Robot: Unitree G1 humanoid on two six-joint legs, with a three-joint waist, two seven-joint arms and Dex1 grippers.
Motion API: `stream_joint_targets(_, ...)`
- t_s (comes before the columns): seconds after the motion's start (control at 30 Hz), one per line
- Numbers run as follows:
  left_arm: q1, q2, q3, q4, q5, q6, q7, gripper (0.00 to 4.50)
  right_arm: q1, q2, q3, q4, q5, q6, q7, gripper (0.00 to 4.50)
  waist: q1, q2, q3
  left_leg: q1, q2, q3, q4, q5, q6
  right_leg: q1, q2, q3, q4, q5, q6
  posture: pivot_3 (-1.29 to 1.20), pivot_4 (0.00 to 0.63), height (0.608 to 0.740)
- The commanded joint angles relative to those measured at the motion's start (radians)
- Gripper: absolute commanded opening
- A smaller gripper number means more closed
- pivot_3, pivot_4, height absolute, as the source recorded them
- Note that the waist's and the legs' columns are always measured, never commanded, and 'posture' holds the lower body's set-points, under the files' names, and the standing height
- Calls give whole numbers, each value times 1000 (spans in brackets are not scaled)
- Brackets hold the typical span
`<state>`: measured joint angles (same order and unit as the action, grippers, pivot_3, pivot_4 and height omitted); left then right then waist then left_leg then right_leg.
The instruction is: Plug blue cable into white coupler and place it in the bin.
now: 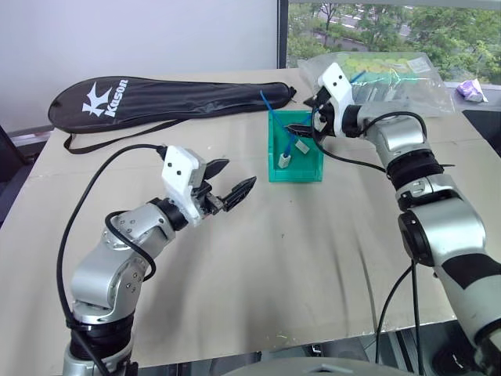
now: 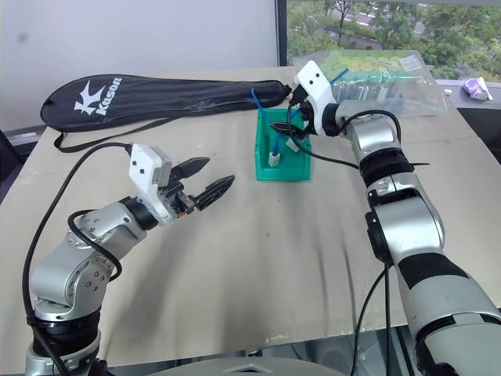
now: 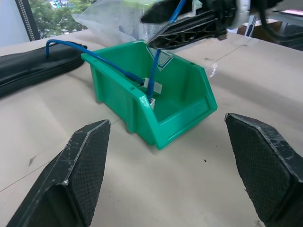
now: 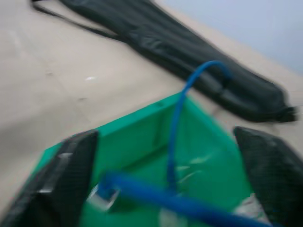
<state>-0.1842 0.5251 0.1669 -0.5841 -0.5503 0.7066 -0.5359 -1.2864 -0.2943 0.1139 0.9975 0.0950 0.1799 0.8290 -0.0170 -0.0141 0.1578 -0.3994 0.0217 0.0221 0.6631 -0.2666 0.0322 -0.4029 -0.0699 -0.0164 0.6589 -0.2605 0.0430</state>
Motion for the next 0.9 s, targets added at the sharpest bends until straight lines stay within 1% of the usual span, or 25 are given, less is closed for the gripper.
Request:
stream_joint_targets(0.03,-10,4,-5,-37,-10,-21,4,3976,-80,-7,-49,57,-18,-78,-88,4459,1,0,0,0,0,0,0,0,0,0,0,0,0,0,0,0,150,740)
stream_joint_targets(0.13,-7,1,-18,-32,-8,-30,0,3976,-125,-16,-19,131,-84,-143,-148,4459,0,0,0,0,0,0,0,0,0,0,0,0,0,0,0,0,150,740)
stream_joint_targets(0.17,-8,0,-23,-29,-6,-34,-2,3976,-143,-18,-10,155,-112,-179,-193,4459,0,0,0,0,0,0,-1,0,0,0,0,0,-1,0,0,0,150,740)
stream_joint_targets(0.23,-12,-3,-30,-19,-3,-42,-5,3976,-176,-13,-31,197,-127,-222,-294,4459,-1,0,1,0,0,1,-1,0,-1,-1,0,1,0,0,0,0,150,740)
stream_joint_targets(0.3,-14,-6,-34,-13,-1,-49,-5,3976,-193,-12,-48,231,-138,-246,-360,4459,-1,1,1,-1,0,1,-1,1,-1,-2,0,2,0,0,0,0,150,740)
stream_joint_targets(0.43,-15,-11,-50,-9,3,-60,0,3976,-216,-42,-27,271,-218,-359,-537,4459,0,1,1,-1,0,2,-2,1,-2,-2,0,2,0,0,0,0,150,740)
stream_joint_targets(0.6,-16,-10,-56,1,7,-72,-4,3976,-230,-17,-98,283,-177,-467,-545,4459,-4,1,1,-1,0,2,-3,1,-2,-2,0,2,-1,0,0,0,150,740)
stream_joint_targets(0.7,-17,-10,-58,5,9,-77,-5,3976,-235,-10,-131,285,-171,-529,-590,4459,-8,1,1,-1,0,2,-3,1,-2,-3,0,2,0,0,0,0,150,740)
stream_joint_targets(0.83,-16,-12,-60,8,8,-83,-5,3976,-249,-11,-191,296,-138,-533,-620,4459,-11,1,1,-1,0,2,-3,2,-3,-3,0,2,0,0,0,0,150,740)
stream_joint_targets(0.9,-11,-11,-59,6,8,-86,-5,3976,-253,-8,-223,297,-109,-511,-574,4459,-12,1,1,-1,0,2,-3,2,-3,-3,0,2,0,0,0,0,150,740)
